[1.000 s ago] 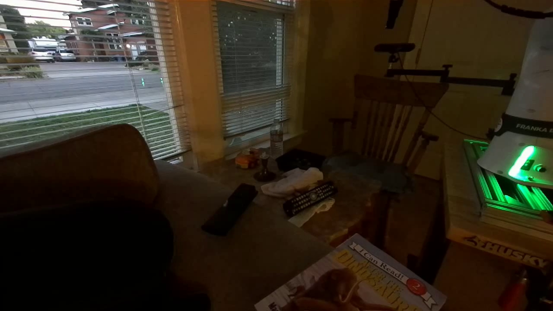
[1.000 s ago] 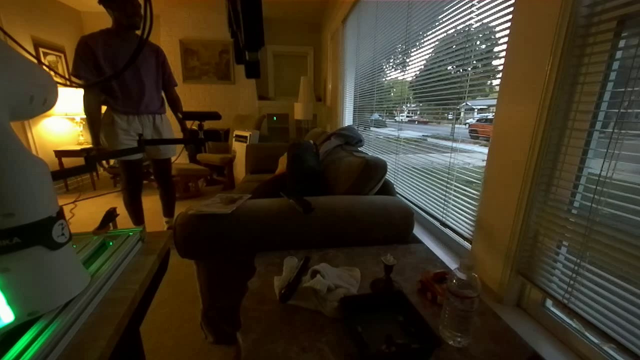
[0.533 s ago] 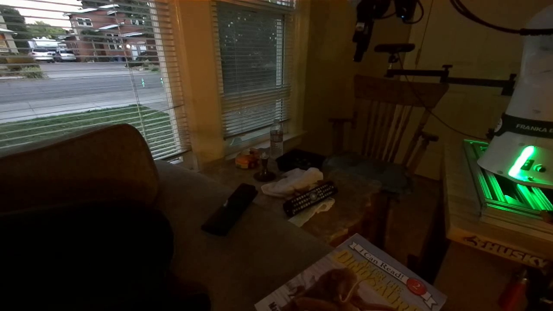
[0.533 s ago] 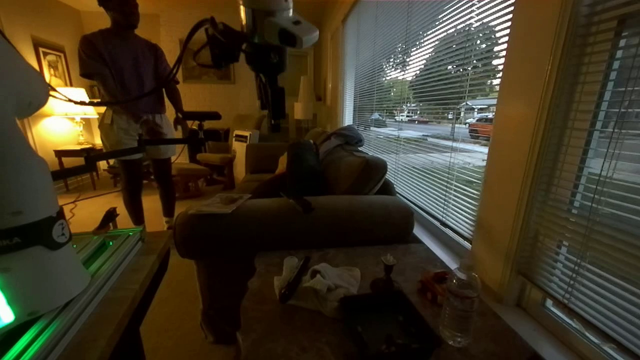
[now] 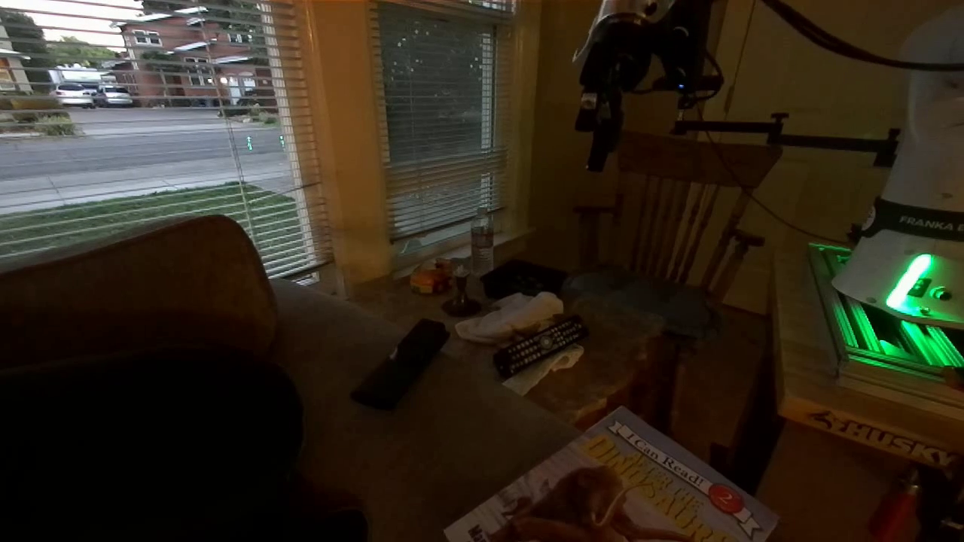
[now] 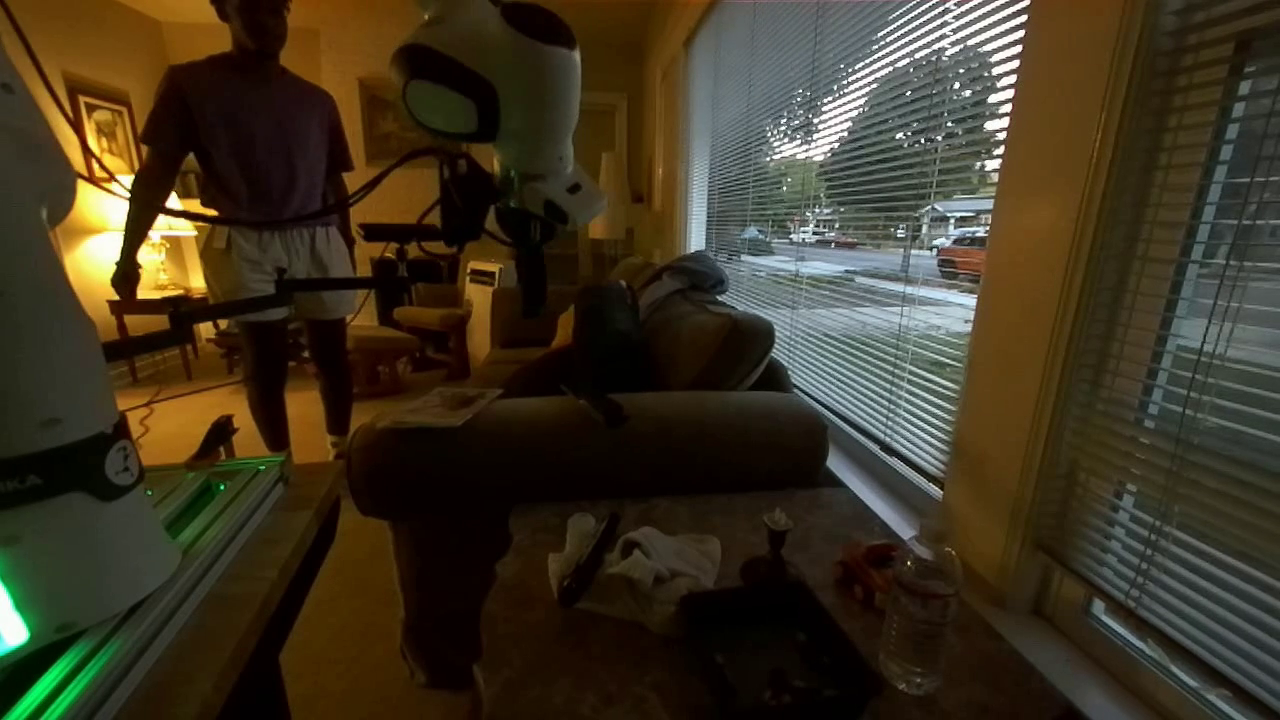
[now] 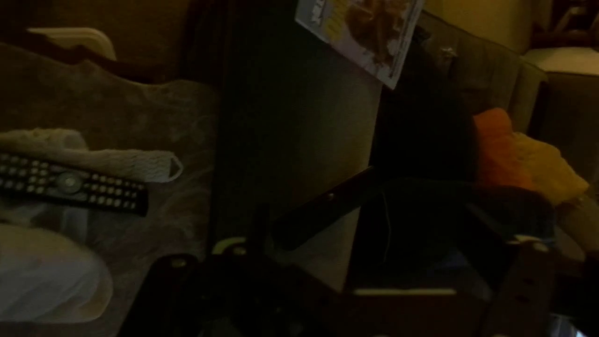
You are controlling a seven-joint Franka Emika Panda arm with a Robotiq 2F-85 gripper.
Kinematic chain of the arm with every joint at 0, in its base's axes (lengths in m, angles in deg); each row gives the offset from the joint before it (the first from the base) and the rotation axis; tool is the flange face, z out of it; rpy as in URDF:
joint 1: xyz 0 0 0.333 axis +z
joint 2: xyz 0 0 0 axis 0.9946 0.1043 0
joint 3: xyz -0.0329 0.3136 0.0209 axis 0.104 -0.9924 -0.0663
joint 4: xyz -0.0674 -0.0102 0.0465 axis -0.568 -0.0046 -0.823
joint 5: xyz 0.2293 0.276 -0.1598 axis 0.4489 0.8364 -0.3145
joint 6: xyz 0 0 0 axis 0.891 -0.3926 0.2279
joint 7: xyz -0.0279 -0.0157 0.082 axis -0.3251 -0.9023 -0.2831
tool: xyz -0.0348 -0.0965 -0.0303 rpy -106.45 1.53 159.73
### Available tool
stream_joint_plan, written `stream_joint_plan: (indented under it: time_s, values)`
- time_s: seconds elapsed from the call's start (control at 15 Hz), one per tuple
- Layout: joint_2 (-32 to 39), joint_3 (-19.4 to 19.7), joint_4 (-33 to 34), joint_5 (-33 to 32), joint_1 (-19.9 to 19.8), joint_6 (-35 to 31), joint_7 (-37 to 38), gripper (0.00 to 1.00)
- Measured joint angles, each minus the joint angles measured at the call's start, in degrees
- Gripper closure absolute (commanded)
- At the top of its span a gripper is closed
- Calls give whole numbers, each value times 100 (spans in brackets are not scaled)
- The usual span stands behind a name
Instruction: Remove the remote on the handle of the couch and push it onto the couch
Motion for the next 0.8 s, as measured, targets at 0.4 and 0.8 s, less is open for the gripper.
stream_joint_plan:
  time_s: [0.4,0.8]
  values:
    - [254,-33,152,433,-29,122,-184,0]
    - [300,-252,155,743,-185,-48,-204,0]
